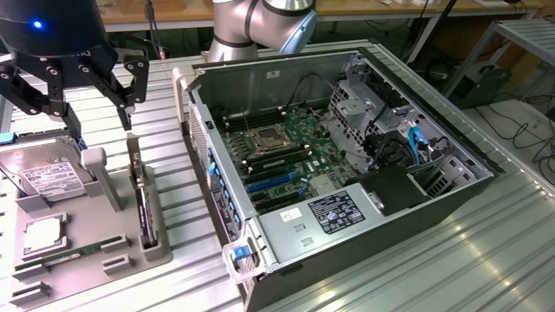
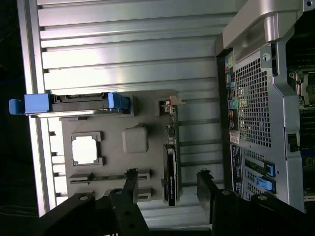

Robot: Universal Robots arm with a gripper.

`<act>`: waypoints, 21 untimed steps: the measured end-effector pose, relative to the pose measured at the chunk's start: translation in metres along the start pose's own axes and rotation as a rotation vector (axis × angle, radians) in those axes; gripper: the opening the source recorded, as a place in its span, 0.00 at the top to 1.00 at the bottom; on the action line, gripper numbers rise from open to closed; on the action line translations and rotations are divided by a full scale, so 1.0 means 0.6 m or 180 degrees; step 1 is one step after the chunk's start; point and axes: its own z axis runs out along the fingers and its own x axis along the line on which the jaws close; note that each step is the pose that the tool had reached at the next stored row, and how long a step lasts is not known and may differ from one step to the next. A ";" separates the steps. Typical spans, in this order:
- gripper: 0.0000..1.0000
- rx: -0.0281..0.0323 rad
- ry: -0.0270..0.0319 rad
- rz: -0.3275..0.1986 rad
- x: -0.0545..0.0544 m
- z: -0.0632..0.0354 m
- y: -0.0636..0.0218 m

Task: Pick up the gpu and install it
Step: 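Pick up the gpu and move the gpu toward the slot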

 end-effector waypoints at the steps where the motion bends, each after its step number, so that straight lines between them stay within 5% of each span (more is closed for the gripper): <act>1: 0.40 0.0000 0.0000 0.0000 0.000 0.000 0.000; 21: 0.40 0.0000 0.0000 0.0000 0.000 0.009 -0.007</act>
